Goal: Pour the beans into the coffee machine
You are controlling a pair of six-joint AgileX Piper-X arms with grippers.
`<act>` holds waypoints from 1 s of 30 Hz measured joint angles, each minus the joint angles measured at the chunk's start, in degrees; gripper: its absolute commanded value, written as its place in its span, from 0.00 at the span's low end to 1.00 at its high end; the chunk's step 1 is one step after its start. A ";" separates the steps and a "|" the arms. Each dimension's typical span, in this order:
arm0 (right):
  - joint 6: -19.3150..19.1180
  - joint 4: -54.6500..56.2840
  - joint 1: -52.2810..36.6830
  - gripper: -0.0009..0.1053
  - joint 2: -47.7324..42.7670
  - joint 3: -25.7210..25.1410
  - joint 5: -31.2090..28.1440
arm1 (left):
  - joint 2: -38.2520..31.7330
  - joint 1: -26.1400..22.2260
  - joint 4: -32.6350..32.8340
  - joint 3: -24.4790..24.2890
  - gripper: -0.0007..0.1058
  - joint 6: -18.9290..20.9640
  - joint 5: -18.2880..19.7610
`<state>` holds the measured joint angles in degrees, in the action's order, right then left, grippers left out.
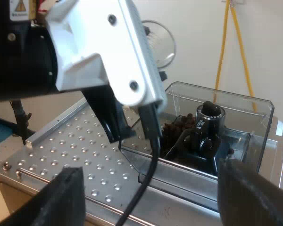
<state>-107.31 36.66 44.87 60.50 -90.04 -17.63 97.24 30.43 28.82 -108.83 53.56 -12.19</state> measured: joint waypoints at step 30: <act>0.00 0.00 0.00 0.59 0.00 0.00 0.42 | 0.42 0.10 -8.75 0.00 0.28 -27.42 -2.32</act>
<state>-107.31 36.66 44.87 60.50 -90.04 -17.21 97.66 30.53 20.07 -108.83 26.14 -14.52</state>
